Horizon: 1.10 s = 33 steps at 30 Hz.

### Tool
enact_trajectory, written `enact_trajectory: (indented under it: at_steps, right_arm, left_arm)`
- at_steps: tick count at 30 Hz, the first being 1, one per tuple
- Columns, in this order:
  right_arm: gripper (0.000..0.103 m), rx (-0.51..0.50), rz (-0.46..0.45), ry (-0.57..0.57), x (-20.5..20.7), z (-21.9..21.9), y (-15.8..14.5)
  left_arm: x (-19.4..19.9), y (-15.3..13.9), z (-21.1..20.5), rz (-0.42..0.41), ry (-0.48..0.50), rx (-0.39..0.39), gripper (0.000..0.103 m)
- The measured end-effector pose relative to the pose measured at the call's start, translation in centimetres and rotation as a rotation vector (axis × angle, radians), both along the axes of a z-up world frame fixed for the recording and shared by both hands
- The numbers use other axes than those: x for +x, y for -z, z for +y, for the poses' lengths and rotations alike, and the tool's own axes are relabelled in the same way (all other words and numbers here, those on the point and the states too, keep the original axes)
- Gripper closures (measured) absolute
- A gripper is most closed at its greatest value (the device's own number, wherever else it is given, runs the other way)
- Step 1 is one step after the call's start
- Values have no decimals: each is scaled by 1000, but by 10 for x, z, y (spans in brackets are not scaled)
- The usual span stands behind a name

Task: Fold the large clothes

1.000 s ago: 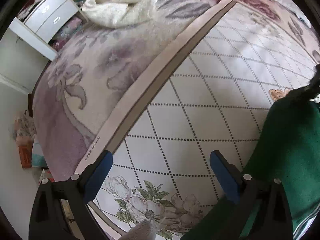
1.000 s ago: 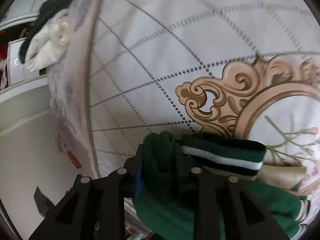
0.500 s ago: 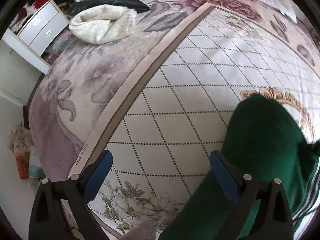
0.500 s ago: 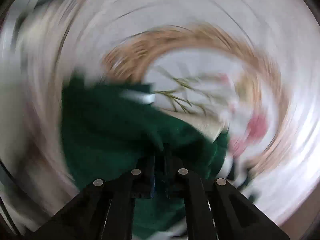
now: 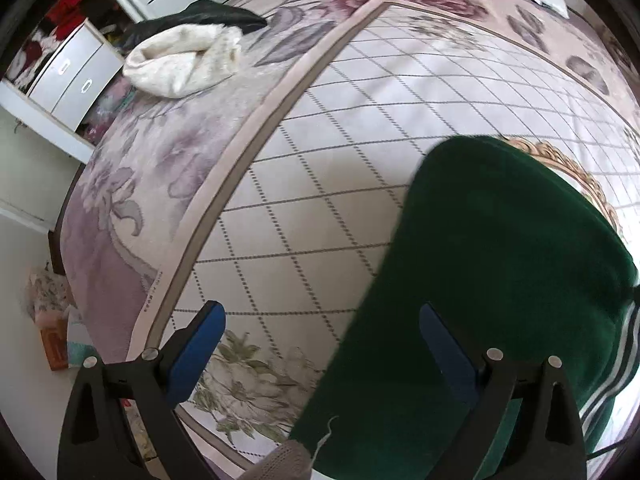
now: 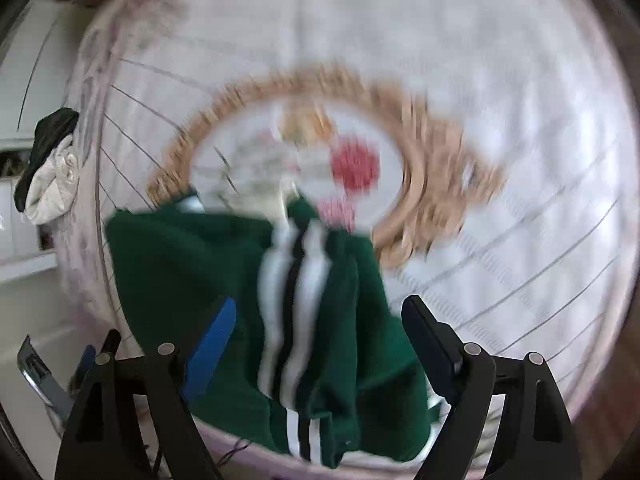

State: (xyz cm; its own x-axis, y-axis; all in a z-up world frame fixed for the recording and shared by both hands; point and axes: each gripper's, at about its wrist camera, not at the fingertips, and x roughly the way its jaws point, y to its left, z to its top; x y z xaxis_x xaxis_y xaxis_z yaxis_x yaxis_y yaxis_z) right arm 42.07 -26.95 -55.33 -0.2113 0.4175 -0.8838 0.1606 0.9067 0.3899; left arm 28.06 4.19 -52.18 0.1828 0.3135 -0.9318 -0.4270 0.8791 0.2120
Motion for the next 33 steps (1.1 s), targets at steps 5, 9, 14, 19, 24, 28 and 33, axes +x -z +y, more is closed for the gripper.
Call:
enact_trajectory:
  at_steps: [5, 9, 14, 19, 24, 28, 33]
  right_arm:
    - [92, -1, -171, 87, -10, -8, -29]
    - [94, -111, -160, 18, -5, -21, -13]
    - [31, -92, -144, -3, -23, -44, -41]
    - [24, 53, -59, 43, -91, -58, -16]
    - [56, 231, 19, 170, -122, -38, 49]
    - [82, 259, -21, 285, -136, -50, 28]
    - [91, 114, -121, 313, -146, -78, -3]
  left_arm:
    - [-3, 12, -27, 25, 64, 27, 5]
    - [-4, 32, -40, 86, 95, 20, 5]
    - [-10, 28, -52, 88, 124, 44, 5]
    - [-18, 35, -61, 110, 134, 51, 5]
    - [-19, 37, -68, 117, 150, 109, 5]
    - [-23, 33, -71, 111, 162, 115, 5]
    - [-37, 20, -77, 111, 187, 124, 5]
